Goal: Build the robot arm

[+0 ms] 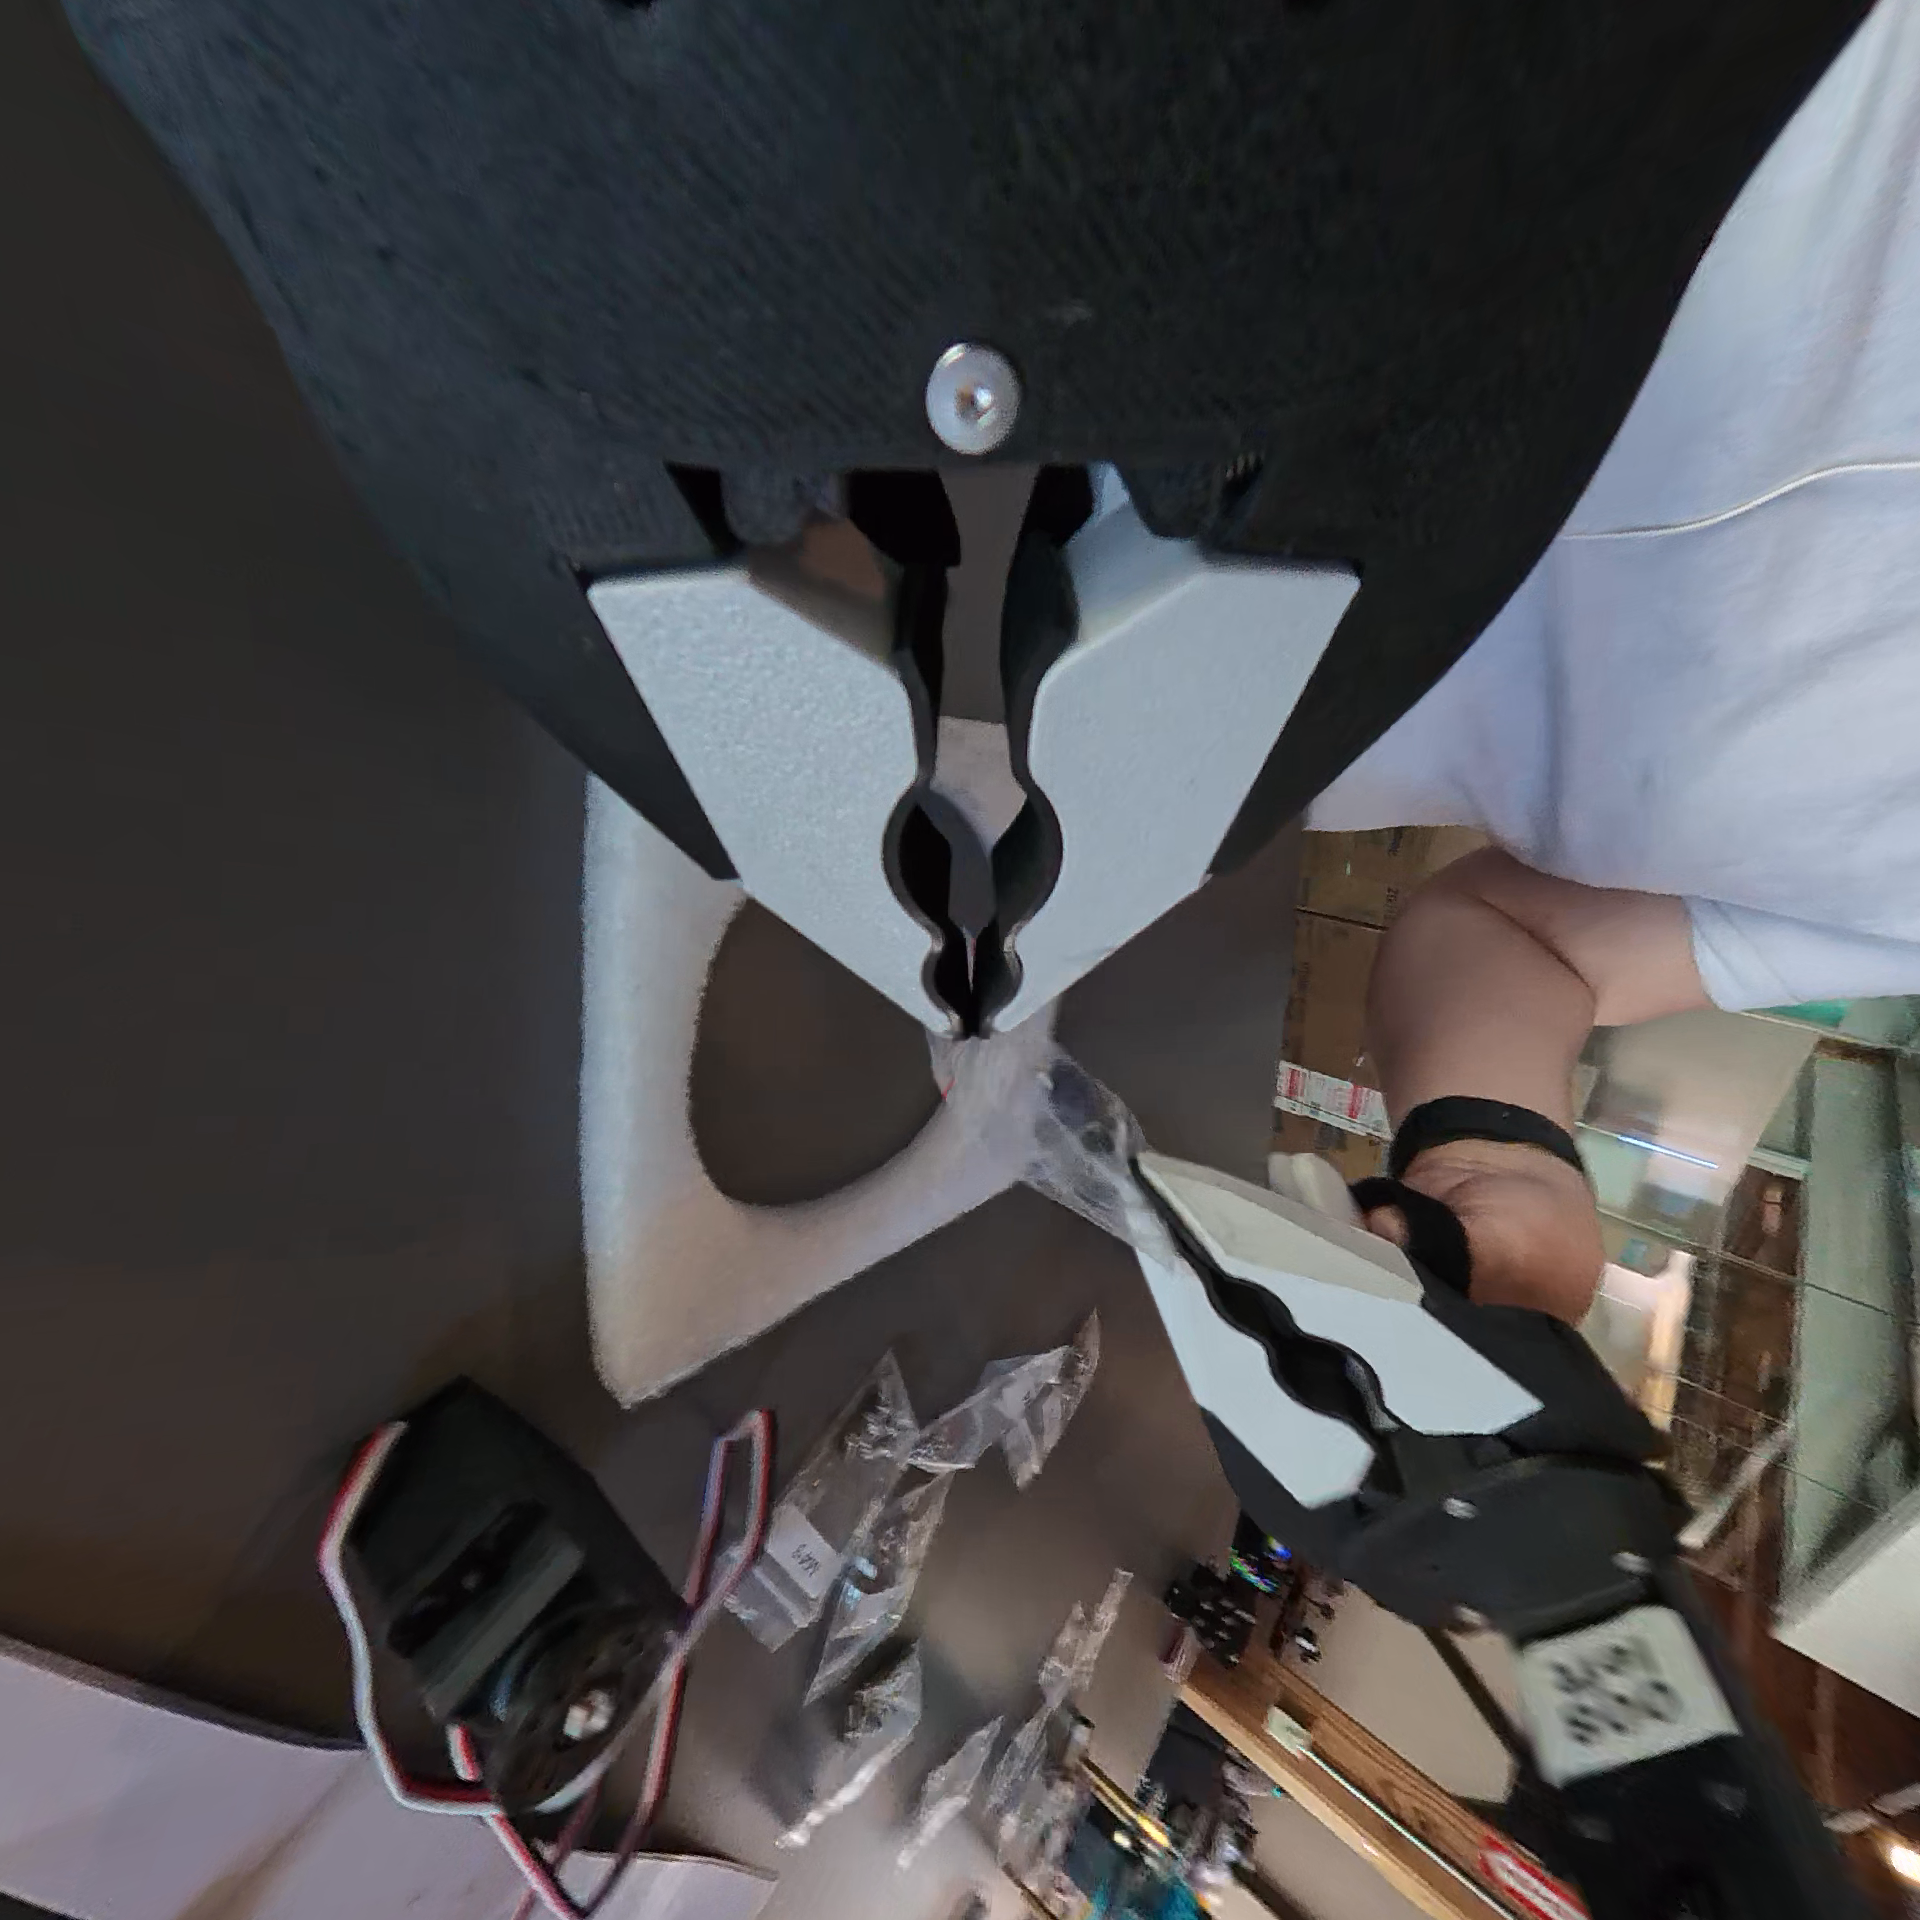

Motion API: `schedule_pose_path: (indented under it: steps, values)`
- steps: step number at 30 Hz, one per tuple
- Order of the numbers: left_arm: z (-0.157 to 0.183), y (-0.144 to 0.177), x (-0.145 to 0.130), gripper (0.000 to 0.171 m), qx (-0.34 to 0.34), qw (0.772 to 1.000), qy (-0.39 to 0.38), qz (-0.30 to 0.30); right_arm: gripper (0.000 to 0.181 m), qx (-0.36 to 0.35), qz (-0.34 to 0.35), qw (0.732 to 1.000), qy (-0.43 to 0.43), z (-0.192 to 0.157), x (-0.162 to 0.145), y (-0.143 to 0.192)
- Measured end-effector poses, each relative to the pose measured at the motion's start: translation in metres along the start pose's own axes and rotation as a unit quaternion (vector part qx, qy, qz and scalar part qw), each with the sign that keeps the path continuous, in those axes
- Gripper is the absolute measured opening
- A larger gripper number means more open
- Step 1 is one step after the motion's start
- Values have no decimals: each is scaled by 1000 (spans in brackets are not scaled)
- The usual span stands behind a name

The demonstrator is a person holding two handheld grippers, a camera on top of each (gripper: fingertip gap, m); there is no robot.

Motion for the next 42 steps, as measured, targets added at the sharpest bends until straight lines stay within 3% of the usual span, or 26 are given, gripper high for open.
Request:
schedule_pose_path:
  steps: [1, 3, 4, 8, 10, 22, 24, 30, 33, 35, 38, 42]
  values:
    - [-6, -1, -2, 0, 20, 1000, -2, -14, 0, -3, -3, 1000, -5, 2, -1, -1]
    - [2, -2, -1, 0, -27, 999, 23, -9, 0, 8, 1, 1000, -4, -4, 0, 0]
    - [4, -1, 2, 0, -34, 999, 20, 2, 0, -24, -2, 1000, 20, 1, -1, 0]
    - [2, 1, 5, 0, -19, 1000, 8, 11, 0, -26, 3, 999, 28, -2, 1, 1]
    - [-8, -2, -2, 0, 5, 1000, 17, -17, 0, -21, -8, 999, 22, 0, -1, -1]
    - [3, 5, 7, 0, -27, 999, 17, 33, 0, -12, -18, 1000, 11, -3, -1, -5]
    - [-2, 4, 5, 0, 6, 1000, -2, 22, 0, -42, -6, 998, 46, -2, 1, -4]
    - [-11, -2, -3, 0, -4, 999, 29, 13, 0, -36, -9, 999, 25, 2, -1, -2]
    - [-1, -1, -3, 0, -22, 999, 28, 21, 0, 0, 3, 1000, 19, -6, 1, -1]
    - [-6, -1, -3, 0, 14, 1000, 3, 12, 0, -39, -9, 998, 42, 5, 0, -4]
    - [-6, 0, -1, 0, -10, 999, 30, 23, 0, -29, -19, 999, 23, 1, 0, -6]
    - [-8, 5, -1, 0, 17, 999, 15, 27, 0, -28, -20, 999, 22, -4, -1, -4]
Point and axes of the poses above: each gripper's, where its closed fingertips meet, y back along the fingers, x out of its top, z = x × y across the jaws, the point moved 6 cm from there along y, back along the fingers, and after that the axes turned 7 degrees about -x, right-handed, at the moved point
